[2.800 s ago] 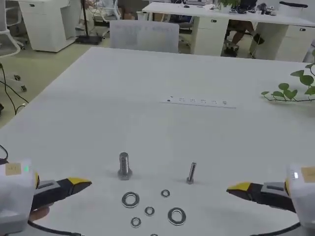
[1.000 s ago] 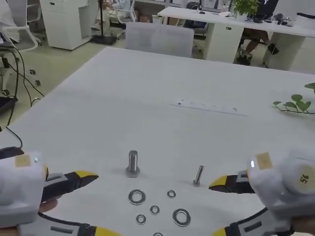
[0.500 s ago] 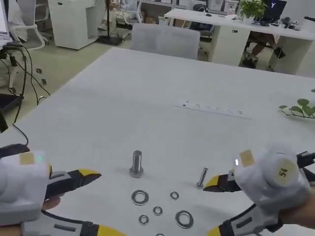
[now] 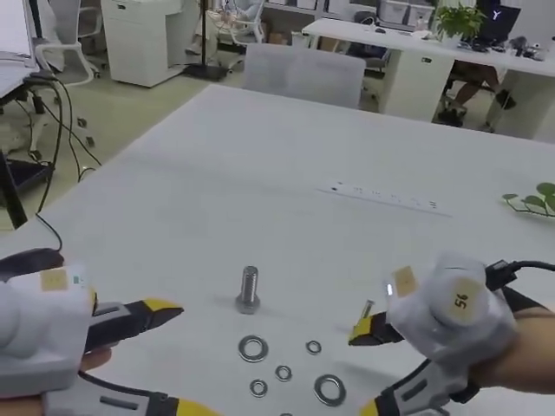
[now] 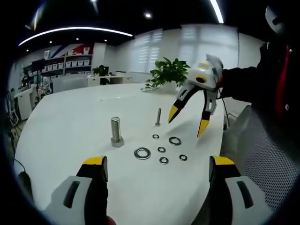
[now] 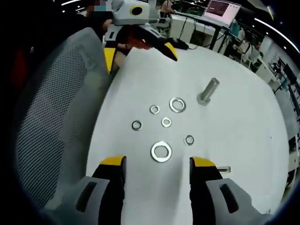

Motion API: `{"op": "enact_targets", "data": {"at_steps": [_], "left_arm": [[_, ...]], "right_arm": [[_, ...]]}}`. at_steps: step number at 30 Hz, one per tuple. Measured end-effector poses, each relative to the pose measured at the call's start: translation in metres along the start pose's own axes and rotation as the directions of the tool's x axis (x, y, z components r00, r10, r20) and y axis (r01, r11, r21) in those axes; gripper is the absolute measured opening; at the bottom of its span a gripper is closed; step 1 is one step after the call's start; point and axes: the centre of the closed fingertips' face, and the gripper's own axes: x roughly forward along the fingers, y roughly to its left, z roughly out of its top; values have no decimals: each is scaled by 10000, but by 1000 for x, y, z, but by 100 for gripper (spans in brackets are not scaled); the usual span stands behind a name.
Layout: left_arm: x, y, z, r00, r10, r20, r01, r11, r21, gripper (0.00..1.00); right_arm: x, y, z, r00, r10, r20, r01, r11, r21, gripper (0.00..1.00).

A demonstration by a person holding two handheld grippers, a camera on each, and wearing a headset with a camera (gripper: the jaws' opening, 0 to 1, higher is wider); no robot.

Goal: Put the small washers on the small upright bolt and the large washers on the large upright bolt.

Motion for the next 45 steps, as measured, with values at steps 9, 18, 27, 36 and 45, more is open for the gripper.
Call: {"op": "enact_targets", "data": {"at_steps": [9, 18, 27, 36, 45], "left_arm": [[-3, -1, 0, 9999, 65, 80, -65, 10000, 2, 89], [-6, -4, -1, 9999, 137, 86, -137, 9999, 40, 88], [-8, -7, -1, 9997, 171, 183, -171, 9998, 35, 88], [-9, -8, 1, 9994, 191, 277, -193, 9998, 68, 87], [-10, -9, 2, 9992, 217, 329, -220, 9997, 96, 87]], "right_arm": [[7, -1, 1, 9976, 227, -648, -247, 9993, -289, 53], [14, 0, 2, 9896, 648, -1281, -712, 9964, -467, 49], [23, 5, 3, 9773, 921, -1909, -1066, 9920, -670, 44], [27, 6, 0, 9671, 931, -2366, -1156, 9898, -830, 41], [31, 5, -1, 9600, 878, -2659, -1167, 9886, -950, 37]]}}
